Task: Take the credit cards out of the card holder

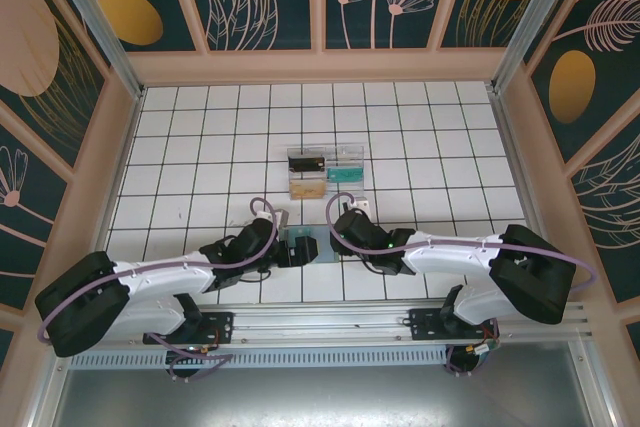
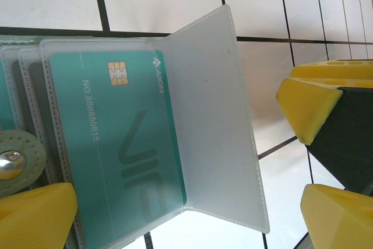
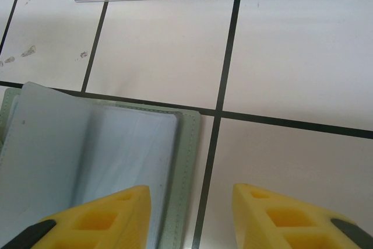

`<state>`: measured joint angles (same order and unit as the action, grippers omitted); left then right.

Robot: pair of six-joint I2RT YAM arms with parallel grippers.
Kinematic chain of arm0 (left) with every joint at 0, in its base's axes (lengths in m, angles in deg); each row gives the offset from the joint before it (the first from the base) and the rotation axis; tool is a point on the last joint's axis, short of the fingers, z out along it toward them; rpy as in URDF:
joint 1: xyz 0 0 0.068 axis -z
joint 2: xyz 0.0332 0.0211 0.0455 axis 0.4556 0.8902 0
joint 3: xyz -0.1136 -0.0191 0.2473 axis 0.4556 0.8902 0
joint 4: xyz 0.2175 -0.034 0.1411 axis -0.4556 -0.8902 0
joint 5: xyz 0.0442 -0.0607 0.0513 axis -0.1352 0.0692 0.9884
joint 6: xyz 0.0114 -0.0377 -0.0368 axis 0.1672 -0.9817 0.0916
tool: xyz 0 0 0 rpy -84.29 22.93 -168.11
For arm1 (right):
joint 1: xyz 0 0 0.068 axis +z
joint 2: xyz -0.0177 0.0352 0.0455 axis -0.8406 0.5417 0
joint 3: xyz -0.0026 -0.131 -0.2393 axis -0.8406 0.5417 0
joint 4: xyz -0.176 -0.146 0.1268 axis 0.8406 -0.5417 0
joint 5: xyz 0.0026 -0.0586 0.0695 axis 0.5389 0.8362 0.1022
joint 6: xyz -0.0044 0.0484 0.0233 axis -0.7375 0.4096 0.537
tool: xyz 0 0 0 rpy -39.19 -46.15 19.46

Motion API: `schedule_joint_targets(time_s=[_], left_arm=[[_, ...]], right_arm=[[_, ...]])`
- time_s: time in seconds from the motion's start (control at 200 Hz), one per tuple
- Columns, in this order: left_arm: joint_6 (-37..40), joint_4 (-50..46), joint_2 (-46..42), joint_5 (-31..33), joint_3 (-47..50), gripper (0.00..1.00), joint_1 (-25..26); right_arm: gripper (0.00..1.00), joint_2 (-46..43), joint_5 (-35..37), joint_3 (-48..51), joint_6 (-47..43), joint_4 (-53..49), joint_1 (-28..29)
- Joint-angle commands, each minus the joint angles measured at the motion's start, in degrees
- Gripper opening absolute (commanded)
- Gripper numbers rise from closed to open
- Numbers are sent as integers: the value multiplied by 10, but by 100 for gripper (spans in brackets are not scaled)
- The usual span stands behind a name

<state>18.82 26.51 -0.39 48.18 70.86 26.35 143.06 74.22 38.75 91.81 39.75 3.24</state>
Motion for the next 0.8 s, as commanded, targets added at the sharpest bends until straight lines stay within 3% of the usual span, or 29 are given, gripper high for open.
schedule_joint_targets(time_s=[0.0,0.27,0.591,0.796], left_arm=[[-2,19,15,-18,2,99,0],[1,-20,-42,18,7,99,0],[11,-14,-60,13,10,99,0],[-8,-62,-84,78,16,98,-1]], right_arm=[[42,-3,5,7,13,-6,-2],[42,2,3,7,13,-1,-2],[42,3,3,7,16,-3,-2],[42,-23,18,3,21,-18,-2]])
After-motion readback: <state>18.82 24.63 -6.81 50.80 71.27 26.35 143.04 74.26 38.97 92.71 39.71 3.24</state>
